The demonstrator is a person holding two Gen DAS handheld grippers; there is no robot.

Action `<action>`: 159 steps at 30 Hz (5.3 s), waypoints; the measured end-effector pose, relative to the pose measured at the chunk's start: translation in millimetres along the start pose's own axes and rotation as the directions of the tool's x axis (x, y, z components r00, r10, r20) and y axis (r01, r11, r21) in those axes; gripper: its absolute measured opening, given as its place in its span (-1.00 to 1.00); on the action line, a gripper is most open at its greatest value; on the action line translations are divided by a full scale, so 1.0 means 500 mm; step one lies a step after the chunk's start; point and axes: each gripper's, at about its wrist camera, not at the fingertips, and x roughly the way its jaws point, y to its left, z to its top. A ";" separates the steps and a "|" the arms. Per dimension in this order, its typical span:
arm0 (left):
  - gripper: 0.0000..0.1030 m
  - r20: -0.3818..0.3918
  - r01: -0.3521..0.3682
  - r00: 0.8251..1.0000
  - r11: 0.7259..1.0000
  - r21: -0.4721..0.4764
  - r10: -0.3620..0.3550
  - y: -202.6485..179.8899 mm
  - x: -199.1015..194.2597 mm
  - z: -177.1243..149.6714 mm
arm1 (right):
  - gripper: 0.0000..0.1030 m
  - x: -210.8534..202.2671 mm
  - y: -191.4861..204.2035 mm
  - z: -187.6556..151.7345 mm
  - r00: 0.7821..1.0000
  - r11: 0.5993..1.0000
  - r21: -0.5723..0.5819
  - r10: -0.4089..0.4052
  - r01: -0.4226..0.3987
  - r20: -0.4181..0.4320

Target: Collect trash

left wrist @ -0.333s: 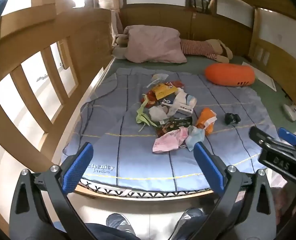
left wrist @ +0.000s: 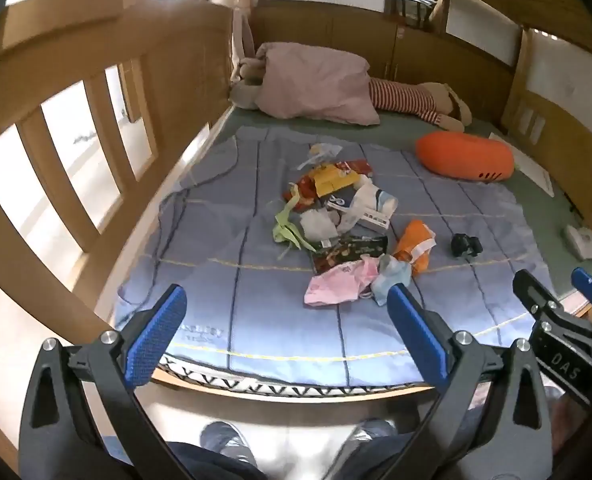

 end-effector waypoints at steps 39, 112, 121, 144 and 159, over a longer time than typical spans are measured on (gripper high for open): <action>0.94 0.014 -0.013 1.000 1.000 0.006 0.013 0.008 0.009 0.005 | 0.95 0.042 -0.050 0.005 1.000 1.000 0.021 0.023 -0.023 -0.015; 0.94 -0.005 0.117 0.993 0.992 0.042 -0.117 0.016 0.197 -0.102 | 0.95 0.190 -0.137 -0.054 0.992 0.963 0.243 0.098 -0.114 0.076; 0.94 -0.225 0.204 0.959 0.969 0.138 -0.170 -0.058 0.306 -0.025 | 0.95 0.262 -0.169 0.051 0.992 0.946 0.302 0.128 -0.123 0.004; -0.43 -0.361 0.304 0.912 0.911 0.279 -0.194 -0.203 0.637 0.072 | 0.35 0.759 -0.309 0.050 0.903 0.916 0.349 -0.030 0.197 -0.429; -0.92 -0.109 0.392 0.916 0.919 0.038 -0.386 -0.057 0.430 0.157 | -0.05 0.443 -0.192 0.107 1.000 0.976 0.216 0.024 -0.027 0.019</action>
